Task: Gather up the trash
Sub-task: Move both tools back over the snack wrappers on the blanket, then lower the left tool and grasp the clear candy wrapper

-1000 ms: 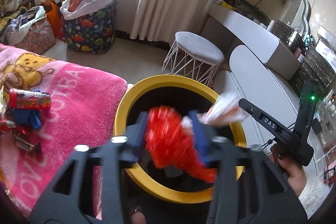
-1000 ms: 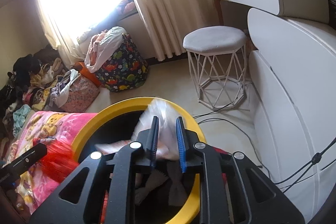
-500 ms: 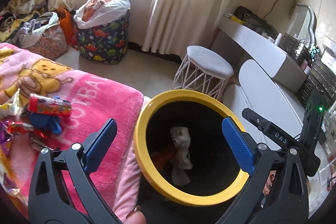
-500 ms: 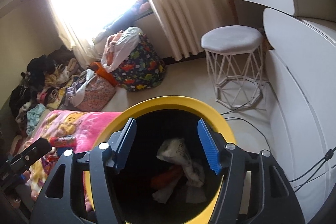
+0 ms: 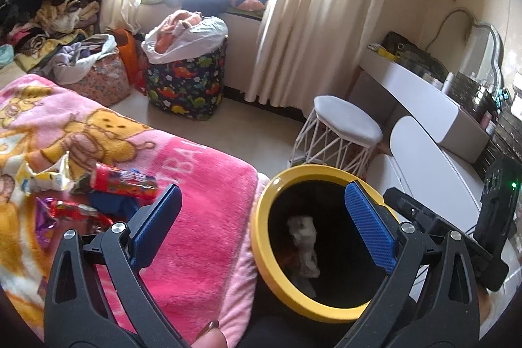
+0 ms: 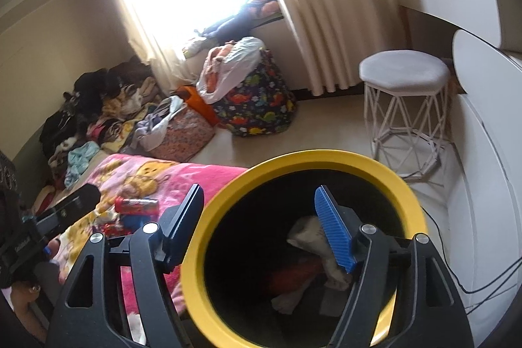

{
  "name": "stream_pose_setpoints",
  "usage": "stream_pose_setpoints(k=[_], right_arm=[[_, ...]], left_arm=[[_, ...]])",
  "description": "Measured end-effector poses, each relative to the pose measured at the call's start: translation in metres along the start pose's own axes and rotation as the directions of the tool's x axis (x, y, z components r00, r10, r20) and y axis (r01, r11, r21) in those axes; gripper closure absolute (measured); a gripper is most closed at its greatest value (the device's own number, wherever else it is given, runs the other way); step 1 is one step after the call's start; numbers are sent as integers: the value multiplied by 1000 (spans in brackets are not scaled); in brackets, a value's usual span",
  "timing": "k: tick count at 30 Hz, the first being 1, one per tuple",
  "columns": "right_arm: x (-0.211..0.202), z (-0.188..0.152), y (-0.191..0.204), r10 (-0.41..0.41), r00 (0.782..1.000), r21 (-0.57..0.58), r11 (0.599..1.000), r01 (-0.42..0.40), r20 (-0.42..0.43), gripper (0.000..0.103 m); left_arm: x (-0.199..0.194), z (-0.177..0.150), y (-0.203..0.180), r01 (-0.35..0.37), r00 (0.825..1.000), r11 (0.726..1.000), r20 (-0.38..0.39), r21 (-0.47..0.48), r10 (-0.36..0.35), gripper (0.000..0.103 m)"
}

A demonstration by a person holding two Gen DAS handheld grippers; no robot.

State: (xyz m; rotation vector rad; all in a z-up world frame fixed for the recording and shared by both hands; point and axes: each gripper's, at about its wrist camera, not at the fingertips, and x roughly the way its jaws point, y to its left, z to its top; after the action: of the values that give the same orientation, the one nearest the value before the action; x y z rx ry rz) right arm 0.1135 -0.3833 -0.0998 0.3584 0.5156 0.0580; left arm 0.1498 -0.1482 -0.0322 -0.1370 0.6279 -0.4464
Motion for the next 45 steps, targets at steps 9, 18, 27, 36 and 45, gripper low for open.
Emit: stream_pose_setpoints(k=[9,18,27,36,45], right_arm=[[6,1,30,70,997,-64,995,-72,-26,33],[15,1,61,124,991,-132,983,-130,-59,32],[26,-1,97,176,980,-211,958,-193,-97,32],[35,-6,129,212,968,-279,929,-243,-137,32],[48,-9,154,230,957,-326,904,-277,-175,32]], left_arm=[[-15,3,19,-51,998,999,36,-18,52,11],[-31,2,44,-99,993,994,61,-51,102,11],[-47,-1,70,-144,986,985,74,-90,151,11],[-63,-7,98,-188,977,972,74,-139,199,11],[-78,-14,119,-219,970,961,74,-168,233,11]])
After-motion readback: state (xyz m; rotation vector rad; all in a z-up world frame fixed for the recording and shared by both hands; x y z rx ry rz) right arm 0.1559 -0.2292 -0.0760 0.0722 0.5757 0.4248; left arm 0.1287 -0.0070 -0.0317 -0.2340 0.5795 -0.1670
